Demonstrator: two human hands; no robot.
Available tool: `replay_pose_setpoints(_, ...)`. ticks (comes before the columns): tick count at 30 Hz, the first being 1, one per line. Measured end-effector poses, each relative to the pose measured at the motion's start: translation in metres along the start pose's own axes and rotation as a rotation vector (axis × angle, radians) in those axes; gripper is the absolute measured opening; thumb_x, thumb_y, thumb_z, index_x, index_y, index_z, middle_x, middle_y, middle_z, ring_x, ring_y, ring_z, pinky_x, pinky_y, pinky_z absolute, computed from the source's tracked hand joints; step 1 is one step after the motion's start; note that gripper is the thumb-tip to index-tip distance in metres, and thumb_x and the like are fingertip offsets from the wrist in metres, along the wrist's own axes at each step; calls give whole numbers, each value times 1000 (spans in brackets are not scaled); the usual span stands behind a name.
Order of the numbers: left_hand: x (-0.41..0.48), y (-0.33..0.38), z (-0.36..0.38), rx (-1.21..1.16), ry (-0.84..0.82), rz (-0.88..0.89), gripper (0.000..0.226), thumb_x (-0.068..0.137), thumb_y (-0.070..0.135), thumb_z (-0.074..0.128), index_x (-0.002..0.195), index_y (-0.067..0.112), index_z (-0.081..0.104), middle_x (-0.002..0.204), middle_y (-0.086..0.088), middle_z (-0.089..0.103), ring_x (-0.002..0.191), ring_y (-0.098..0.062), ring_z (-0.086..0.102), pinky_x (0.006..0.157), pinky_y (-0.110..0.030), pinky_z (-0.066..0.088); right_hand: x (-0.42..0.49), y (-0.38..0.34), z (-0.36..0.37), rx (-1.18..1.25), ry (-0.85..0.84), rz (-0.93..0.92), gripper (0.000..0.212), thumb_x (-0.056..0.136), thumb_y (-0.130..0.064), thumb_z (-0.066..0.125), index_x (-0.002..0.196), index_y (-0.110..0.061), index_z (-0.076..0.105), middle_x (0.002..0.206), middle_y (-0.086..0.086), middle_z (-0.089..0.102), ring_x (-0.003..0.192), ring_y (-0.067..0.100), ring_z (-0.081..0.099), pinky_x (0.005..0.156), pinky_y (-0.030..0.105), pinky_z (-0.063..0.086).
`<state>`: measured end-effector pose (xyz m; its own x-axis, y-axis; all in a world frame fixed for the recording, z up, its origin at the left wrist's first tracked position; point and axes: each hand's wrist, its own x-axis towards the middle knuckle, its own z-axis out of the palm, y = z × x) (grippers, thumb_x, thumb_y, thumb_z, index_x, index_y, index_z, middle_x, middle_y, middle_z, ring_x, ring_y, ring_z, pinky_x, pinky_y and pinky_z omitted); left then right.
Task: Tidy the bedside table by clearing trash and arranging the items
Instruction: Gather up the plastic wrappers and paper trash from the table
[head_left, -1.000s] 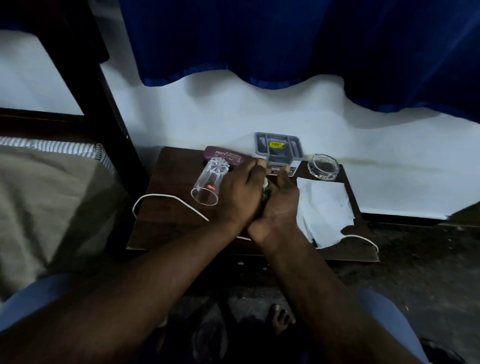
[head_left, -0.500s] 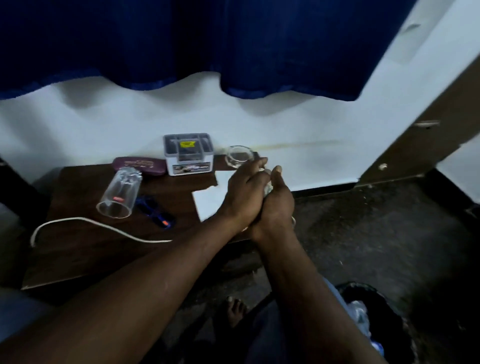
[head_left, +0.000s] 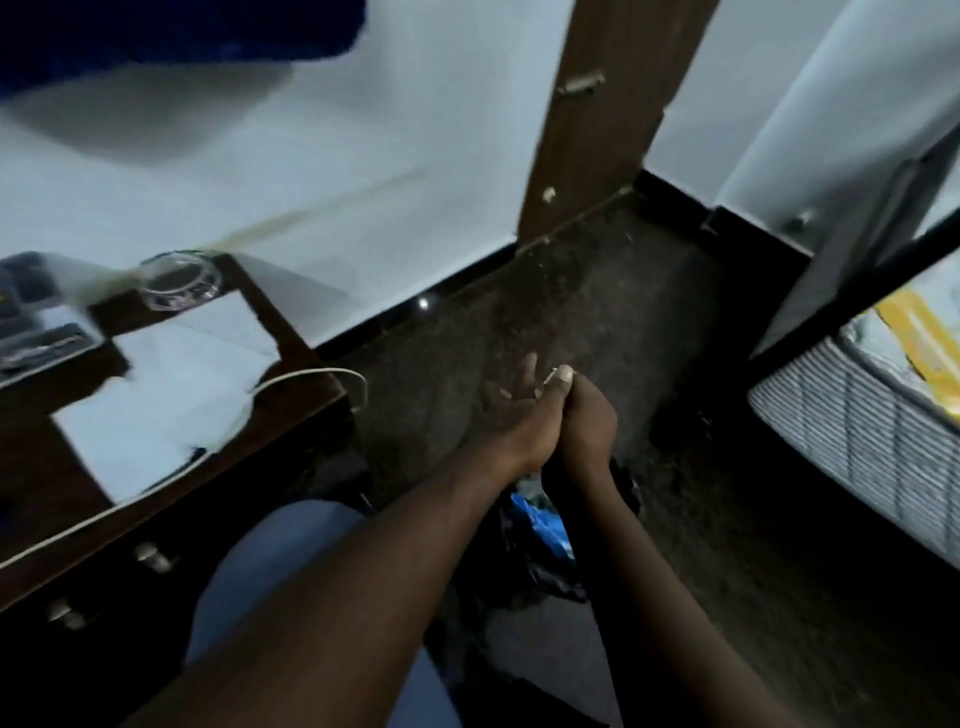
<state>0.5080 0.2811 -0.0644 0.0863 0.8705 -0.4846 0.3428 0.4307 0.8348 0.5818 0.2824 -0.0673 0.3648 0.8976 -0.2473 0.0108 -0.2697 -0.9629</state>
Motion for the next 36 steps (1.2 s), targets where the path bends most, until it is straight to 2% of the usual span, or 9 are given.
replay_pose_setpoints(4,20,-27,51,82,93,-100,68,92,73,41,128,15,46,130,-17,65,117,-35,64,102,-50,50,16,60,-38,-85,164,97,32,102,-17,52,73,-6,61,70,1,61,67,7,54,66,27,43)
replay_pose_setpoints(10,57,-59,81,142,68,-126,30,97,34,62,115,9,61,117,-16,72,110,-32,68,97,-46,55,34,127,-57,-139,289,133,38,97,-34,55,63,-19,49,58,-10,54,52,0,44,55,29,38)
replay_pose_setpoints(14,73,-71,84,204,46,-60,18,96,26,64,79,20,62,98,-9,75,95,-29,70,86,-43,58,52,144,-56,-275,290,60,29,95,-42,55,74,-23,59,91,6,65,83,19,60,75,39,47)
replay_pose_setpoints(18,89,-77,83,259,20,-9,4,96,23,59,95,26,61,107,-7,72,96,-26,66,81,-37,54,68,152,-52,-429,281,-20,33,102,-44,52,95,-15,67,111,5,61,102,23,60,88,40,48)
replay_pose_setpoints(21,99,-83,85,426,-99,23,28,98,29,52,123,23,63,120,-7,69,99,-25,63,81,-33,48,73,162,-55,-566,217,-61,35,104,-46,47,110,-18,67,124,8,58,112,28,57,92,41,47)
replay_pose_setpoints(24,104,-93,87,734,-232,61,40,99,33,53,136,20,58,133,-10,65,117,-30,63,97,-39,51,76,172,-64,-797,66,-6,42,105,-52,37,130,-26,59,141,5,53,125,33,53,101,49,45)
replay_pose_setpoints(29,104,-99,77,927,-189,67,47,99,24,55,145,13,52,139,-18,61,125,-37,59,105,-44,50,78,182,-72,-864,1,65,46,108,-42,38,144,-17,49,148,13,48,127,37,53,100,47,47)
replay_pose_setpoints(32,101,-99,76,921,-178,90,40,99,26,57,137,14,61,133,-16,65,120,-35,63,103,-43,52,69,187,-67,-983,-36,-3,44,100,-25,52,142,-12,48,145,15,46,122,37,52,95,46,49)
replay_pose_setpoints(36,98,-101,77,919,-125,75,33,94,21,63,125,14,71,125,-16,70,114,-34,67,99,-43,56,50,203,-60,-1279,-84,-22,43,96,-28,60,136,-18,49,136,14,44,120,37,45,87,47,50)
